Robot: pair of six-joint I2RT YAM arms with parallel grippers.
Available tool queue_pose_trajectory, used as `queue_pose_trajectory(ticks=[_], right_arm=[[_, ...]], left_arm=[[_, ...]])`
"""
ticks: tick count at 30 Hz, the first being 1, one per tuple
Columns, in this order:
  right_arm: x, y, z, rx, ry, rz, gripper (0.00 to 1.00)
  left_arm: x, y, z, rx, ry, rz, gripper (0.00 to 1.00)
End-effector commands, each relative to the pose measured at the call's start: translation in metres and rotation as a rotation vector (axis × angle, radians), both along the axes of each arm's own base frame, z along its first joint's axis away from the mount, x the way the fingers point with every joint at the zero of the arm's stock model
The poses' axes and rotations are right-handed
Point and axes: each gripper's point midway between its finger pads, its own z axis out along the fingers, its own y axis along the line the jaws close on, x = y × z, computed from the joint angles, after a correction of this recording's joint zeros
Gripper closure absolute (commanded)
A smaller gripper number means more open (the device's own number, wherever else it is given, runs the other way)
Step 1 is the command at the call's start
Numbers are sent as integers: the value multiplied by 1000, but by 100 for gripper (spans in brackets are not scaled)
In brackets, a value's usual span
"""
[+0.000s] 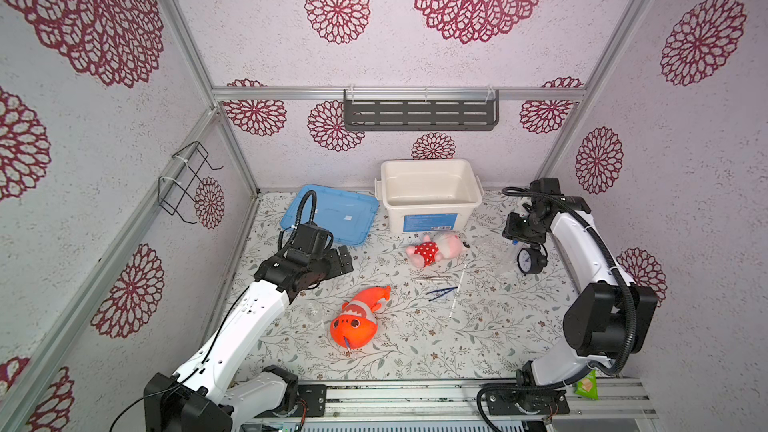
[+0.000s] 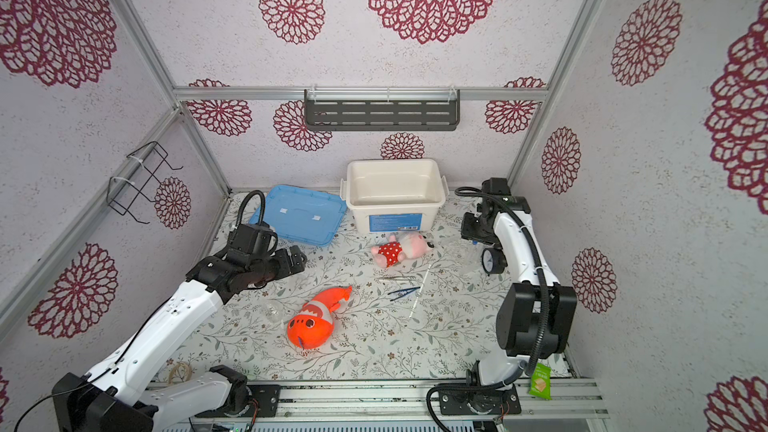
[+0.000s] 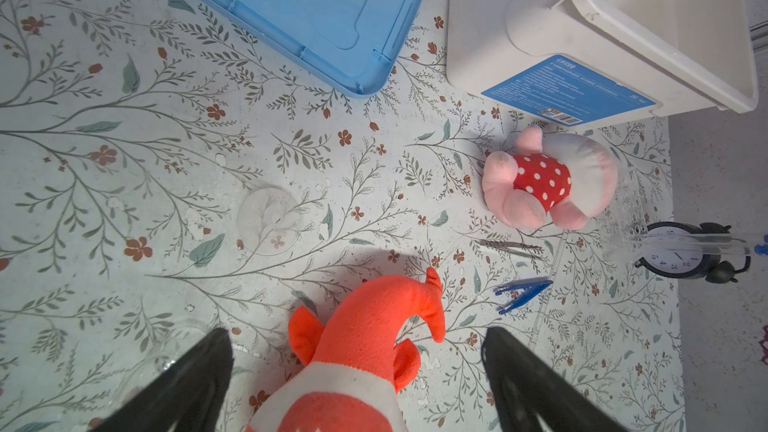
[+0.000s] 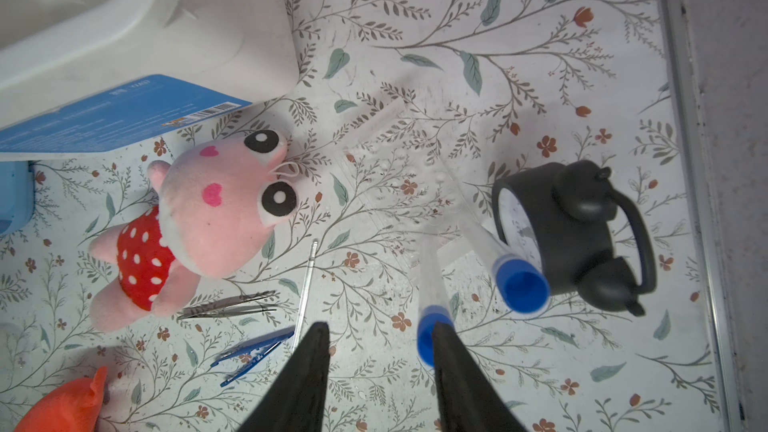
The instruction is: Organize the chemistry lab equipment
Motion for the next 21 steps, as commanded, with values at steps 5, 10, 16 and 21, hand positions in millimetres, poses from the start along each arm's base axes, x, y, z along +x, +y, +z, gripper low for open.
queue_pose_trajectory(ticks=[5, 10, 16, 21], right_arm=[[7, 4, 9, 30, -19, 13, 55], [6, 3, 10, 25, -19, 11, 54], [5, 1, 19, 14, -38, 5, 53], [3, 3, 27, 22, -60, 4, 52]], left_arm=[[4, 2, 0, -10, -10, 18, 3], [3, 2, -1, -10, -8, 20, 3], [2, 2, -1, -9, -8, 18, 2], [3, 2, -1, -9, -10, 18, 3]])
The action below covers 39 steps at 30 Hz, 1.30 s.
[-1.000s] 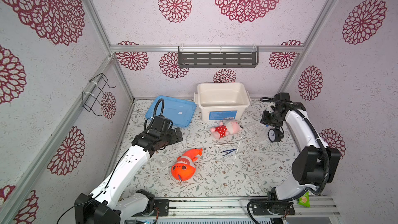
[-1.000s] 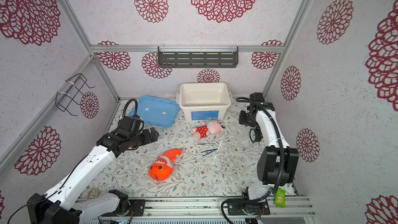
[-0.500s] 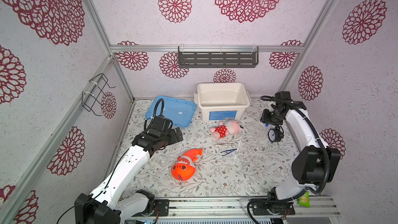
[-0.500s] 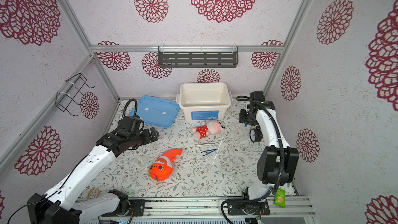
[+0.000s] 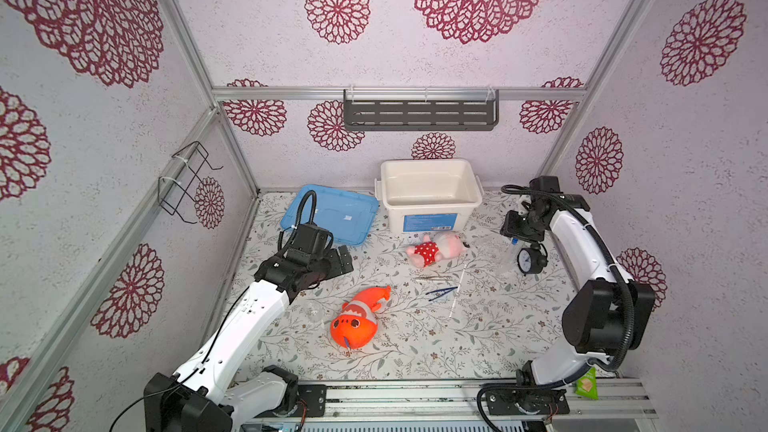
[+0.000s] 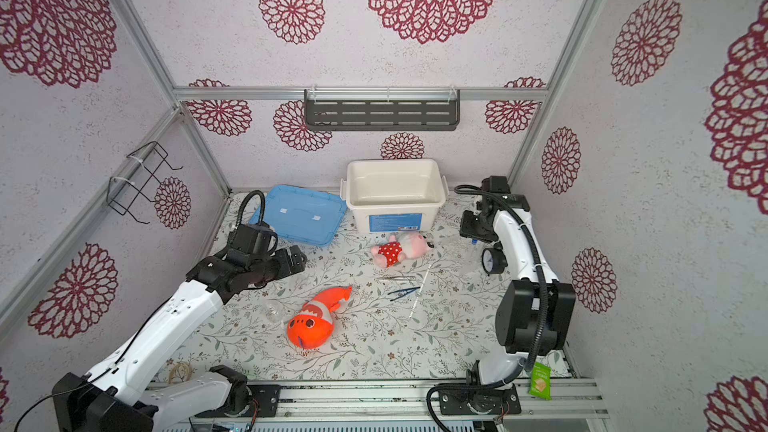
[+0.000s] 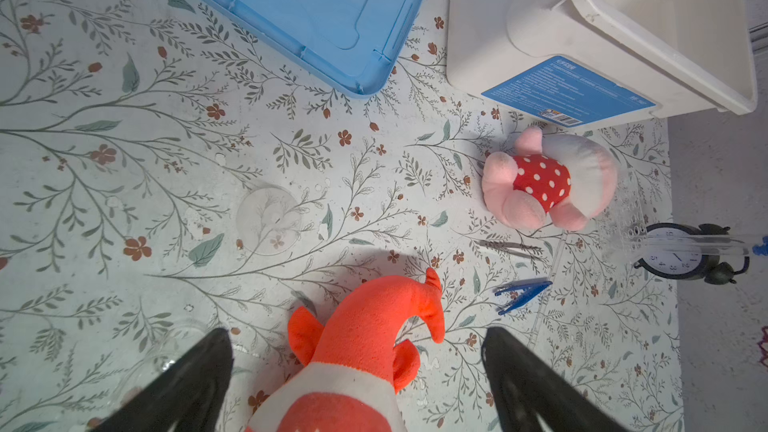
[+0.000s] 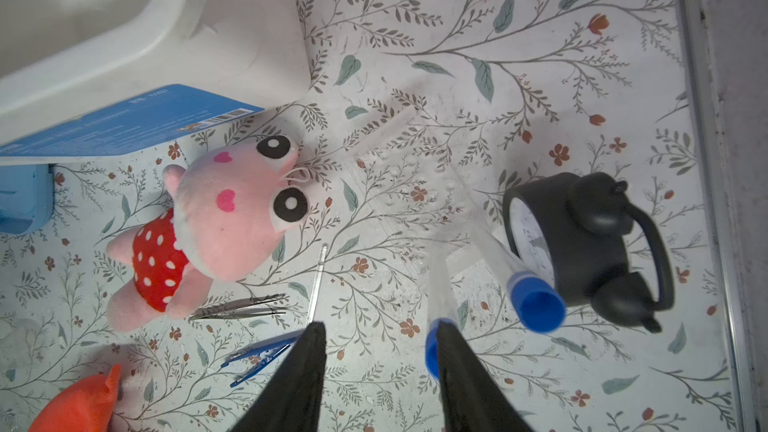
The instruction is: Organize the chemistry lab equipment
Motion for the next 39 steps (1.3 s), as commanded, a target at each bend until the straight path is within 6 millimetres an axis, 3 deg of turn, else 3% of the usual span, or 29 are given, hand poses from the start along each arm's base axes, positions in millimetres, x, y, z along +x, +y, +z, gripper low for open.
queue_pose_trajectory(ticks=[1, 17, 39], right_arm=[[-3, -1, 27, 1, -58, -5, 52], [-7, -2, 4, 0, -4, -16, 51], [3, -6, 2, -19, 4, -19, 46]], left_arm=[[2, 2, -1, -7, -10, 15, 3], [3, 1, -1, -10, -8, 15, 3], [4, 0, -2, -12, -11, 12, 3]])
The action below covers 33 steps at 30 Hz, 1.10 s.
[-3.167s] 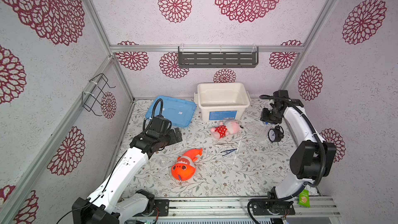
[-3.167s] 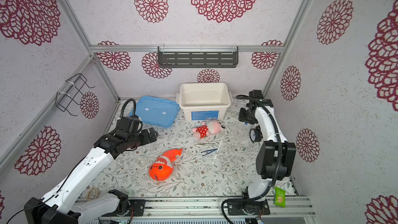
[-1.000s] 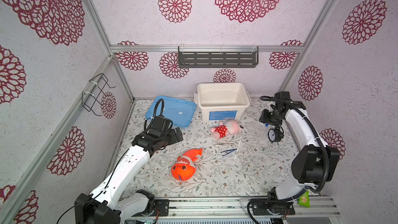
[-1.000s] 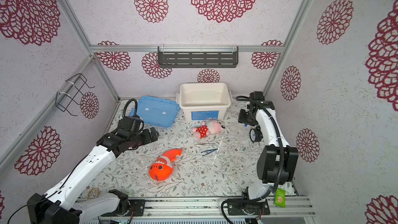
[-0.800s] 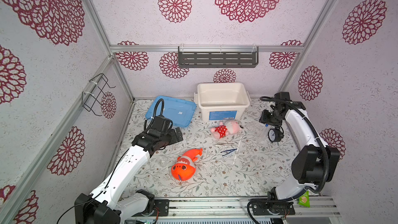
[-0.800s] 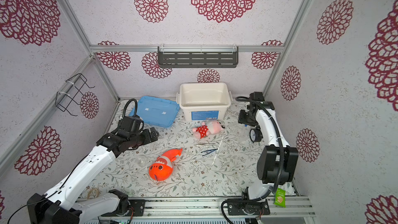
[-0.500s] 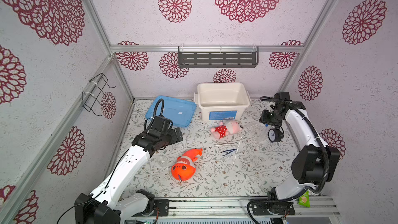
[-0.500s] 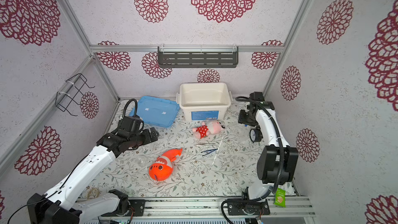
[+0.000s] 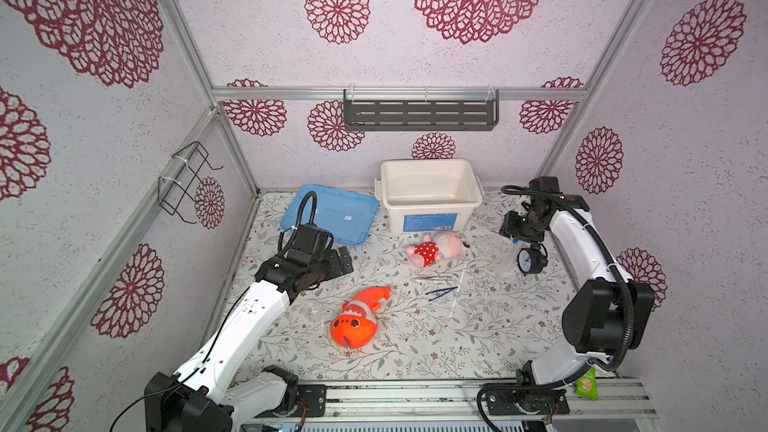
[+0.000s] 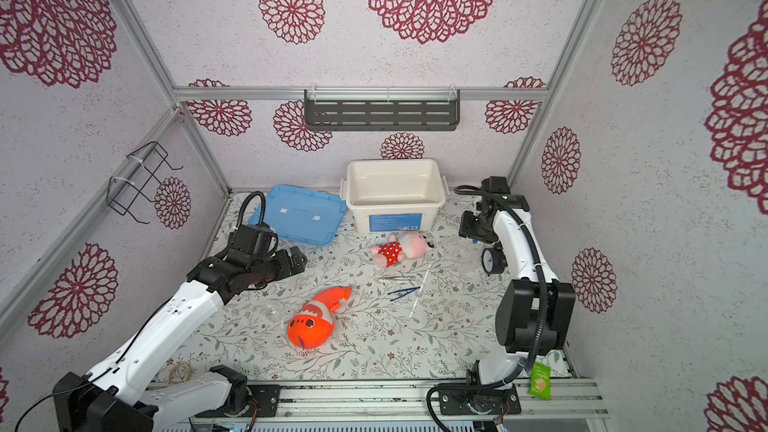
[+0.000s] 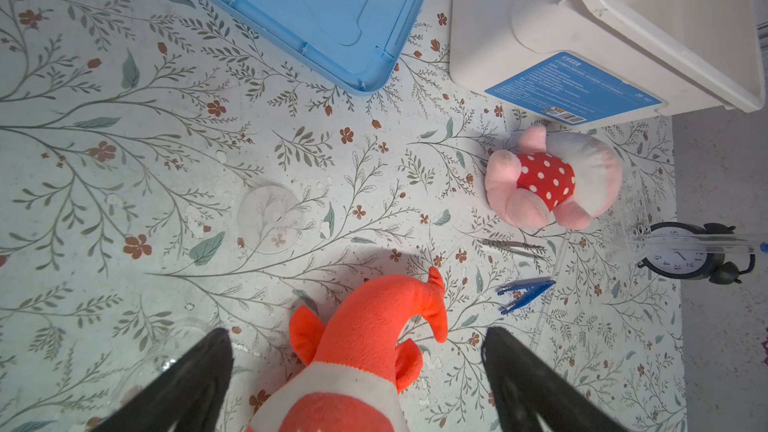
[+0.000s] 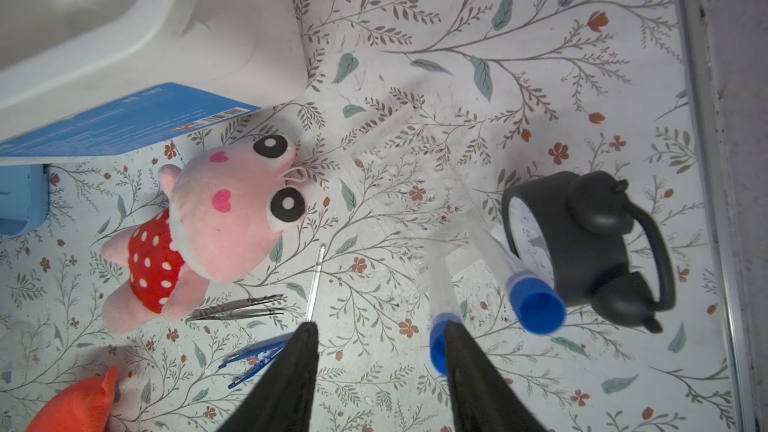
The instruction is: Organize the chemistry lab equipment
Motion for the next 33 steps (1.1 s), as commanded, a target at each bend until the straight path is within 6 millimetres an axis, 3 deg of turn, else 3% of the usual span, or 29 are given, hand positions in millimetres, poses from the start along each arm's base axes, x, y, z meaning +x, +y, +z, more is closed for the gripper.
queue_pose_trajectory(ticks=[1, 9, 18, 33], right_arm=[[2, -5, 5, -16, -1, -16, 46], [-1, 1, 13, 13, -27, -6, 46], [-7, 2, 10, 15, -19, -4, 46], [3, -1, 41, 11, -104, -31, 41]], left_arm=[[5, 0, 1, -11, -15, 12, 3], [2, 2, 0, -6, -15, 13, 2], [2, 2, -1, -6, -15, 13, 3], [-5, 7, -4, 0, -19, 25, 3]])
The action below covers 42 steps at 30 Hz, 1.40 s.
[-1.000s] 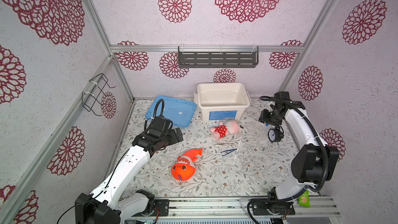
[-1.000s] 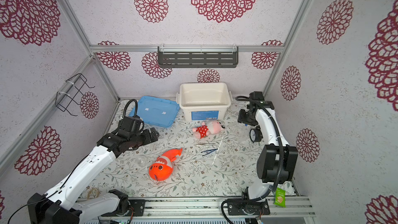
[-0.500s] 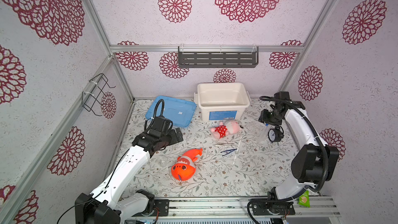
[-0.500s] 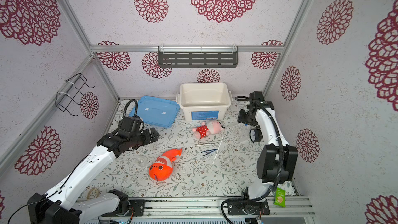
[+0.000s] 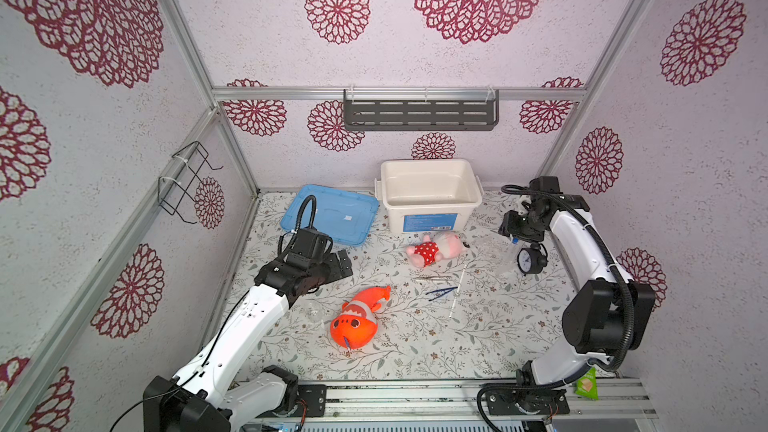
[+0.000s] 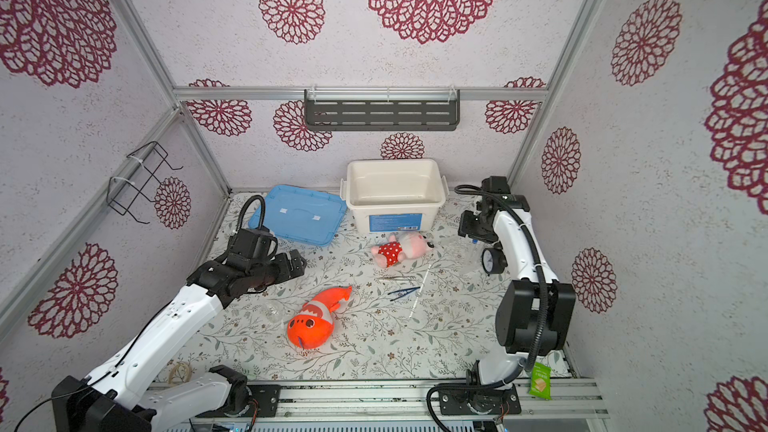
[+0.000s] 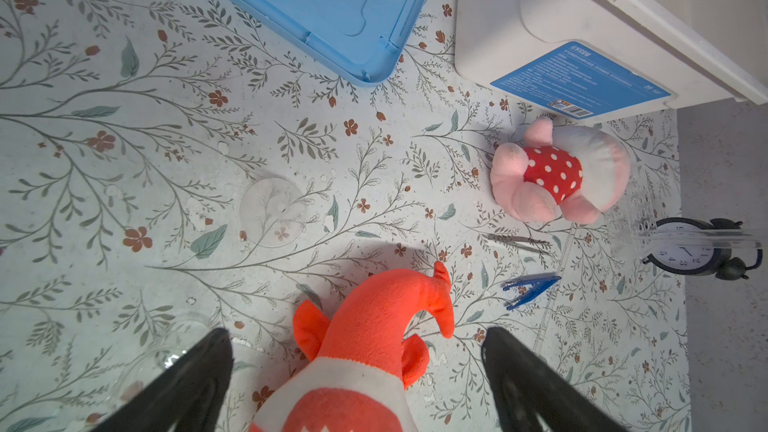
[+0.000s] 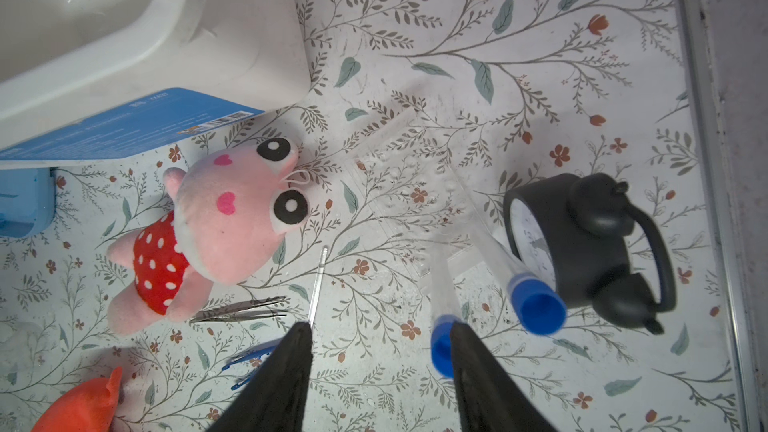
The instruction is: Organize the chemistry lab equipment
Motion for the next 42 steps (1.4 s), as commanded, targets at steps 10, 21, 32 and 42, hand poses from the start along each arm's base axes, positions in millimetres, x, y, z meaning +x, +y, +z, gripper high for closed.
queue_pose_trajectory(ticks=[10, 21, 32, 42], right_arm=[[5, -17, 50, -48, -106, -64, 40], [7, -30, 30, -61, -62, -95, 32], [8, -27, 14, -24, -46, -92, 32], [15, -26, 3, -8, -30, -94, 32]], left_arm=[[3, 6, 10, 15, -32, 13, 3], [4, 4, 9, 6, -32, 14, 3], [7, 2, 4, 6, -20, 11, 3], [9, 2, 6, 12, -19, 9, 3]])
